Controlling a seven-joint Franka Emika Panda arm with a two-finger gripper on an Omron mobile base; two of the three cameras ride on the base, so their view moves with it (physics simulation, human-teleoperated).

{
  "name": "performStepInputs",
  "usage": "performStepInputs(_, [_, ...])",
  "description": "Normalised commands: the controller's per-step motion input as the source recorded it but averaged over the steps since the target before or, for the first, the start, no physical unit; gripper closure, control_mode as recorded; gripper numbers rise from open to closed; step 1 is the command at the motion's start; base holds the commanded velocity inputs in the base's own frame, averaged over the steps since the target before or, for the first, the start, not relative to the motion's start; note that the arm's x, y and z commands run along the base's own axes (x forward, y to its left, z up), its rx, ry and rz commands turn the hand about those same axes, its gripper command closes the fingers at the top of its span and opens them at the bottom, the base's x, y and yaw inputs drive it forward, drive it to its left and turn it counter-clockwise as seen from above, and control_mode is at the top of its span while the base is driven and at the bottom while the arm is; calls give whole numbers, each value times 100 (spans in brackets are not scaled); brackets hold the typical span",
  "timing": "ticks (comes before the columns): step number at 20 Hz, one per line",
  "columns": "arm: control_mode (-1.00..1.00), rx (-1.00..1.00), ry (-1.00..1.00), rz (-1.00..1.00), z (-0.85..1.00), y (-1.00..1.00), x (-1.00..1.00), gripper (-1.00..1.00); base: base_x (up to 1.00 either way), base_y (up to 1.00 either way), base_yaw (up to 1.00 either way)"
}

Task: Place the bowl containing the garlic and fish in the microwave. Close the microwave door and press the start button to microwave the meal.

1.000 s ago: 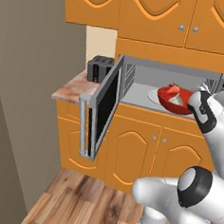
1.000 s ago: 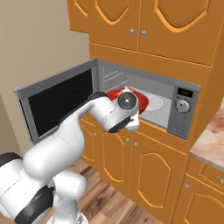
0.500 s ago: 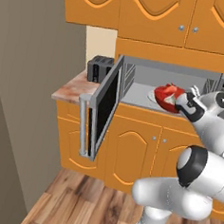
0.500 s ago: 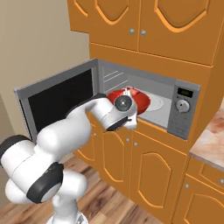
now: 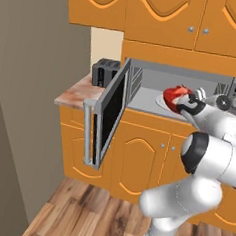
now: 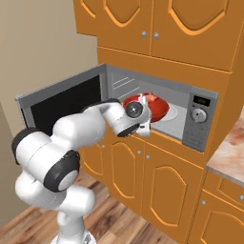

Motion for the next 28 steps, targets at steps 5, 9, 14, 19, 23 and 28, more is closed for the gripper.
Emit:
performStepInputs(5, [-100, 0, 0, -1, -4, -12, 43, 100, 0, 0, 0])
performStepInputs(9, [-100, 3, 0, 0, -17, -37, 44, 100, 0, 0, 0])
performStepInputs(14, [-100, 0, 0, 0, -31, -16, 38, 100, 0, 0, 0])
performStepInputs(19, [-100, 0, 0, 0, -28, -14, 48, 100, 0, 0, 0])
performStepInputs(23, [-100, 3, 0, 0, -1, -28, 63, 100, 0, 0, 0])
performStepInputs(28, [-100, 0, -1, 0, -4, -11, 48, -100, 0, 0, 0])
